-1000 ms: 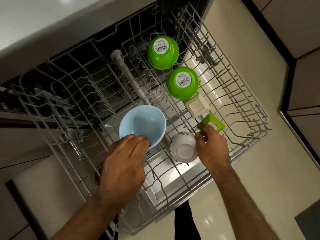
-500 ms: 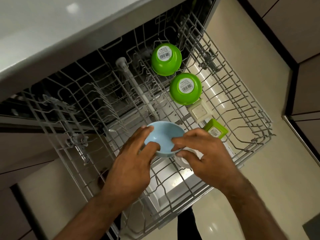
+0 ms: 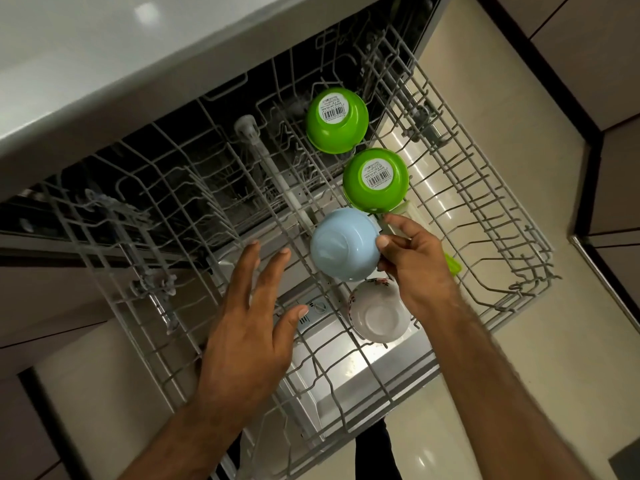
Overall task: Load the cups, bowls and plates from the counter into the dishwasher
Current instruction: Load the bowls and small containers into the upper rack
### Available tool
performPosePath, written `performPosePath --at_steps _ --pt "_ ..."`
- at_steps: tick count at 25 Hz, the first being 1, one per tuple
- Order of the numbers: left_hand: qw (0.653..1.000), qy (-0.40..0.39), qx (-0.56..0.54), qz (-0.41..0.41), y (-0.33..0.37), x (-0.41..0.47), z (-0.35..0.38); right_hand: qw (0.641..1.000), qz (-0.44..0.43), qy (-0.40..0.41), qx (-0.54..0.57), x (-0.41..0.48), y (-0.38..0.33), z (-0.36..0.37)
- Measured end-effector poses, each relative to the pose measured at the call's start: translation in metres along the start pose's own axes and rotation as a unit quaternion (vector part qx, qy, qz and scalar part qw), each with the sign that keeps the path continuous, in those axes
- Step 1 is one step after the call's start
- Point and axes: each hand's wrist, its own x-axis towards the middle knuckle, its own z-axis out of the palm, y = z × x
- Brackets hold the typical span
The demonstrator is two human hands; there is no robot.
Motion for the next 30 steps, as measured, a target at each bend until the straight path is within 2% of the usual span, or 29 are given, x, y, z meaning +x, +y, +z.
performPosePath --at_steps 4,8,13,17,21,25,30 --pt "1.000 -0.012 0.018 -0.010 -0.003 -0.002 0.002 0.996 -0.018 0.049 -0.079 0.009 0.006 0.003" --pt "0.999 -0.022 0.035 -0.010 -0.004 -0.003 0.002 0.969 -0.068 0.090 -0.221 0.010 0.006 0.003" --pt "0.999 -0.018 0.047 -0.009 -0.003 -0.001 0.002 0.940 -0.133 0.082 -0.303 -0.004 -0.001 0.011" --pt "0.992 0.013 0.125 0.002 0.008 0.000 -0.012 0.929 -0.135 0.072 -0.338 -0.023 -0.015 0.010" --pt "0.988 0.019 0.152 0.007 0.028 0.001 -0.042 0.893 -0.246 0.046 -0.374 -0.064 -0.042 0.017" --pt "0.989 0.064 0.135 0.017 0.067 -0.015 -0.098 0.857 -0.356 -0.011 -0.373 -0.128 -0.099 0.035" --pt "0.980 0.186 0.071 -0.005 0.087 -0.039 -0.185 0.803 -0.447 -0.059 -0.389 -0.194 -0.168 0.086"
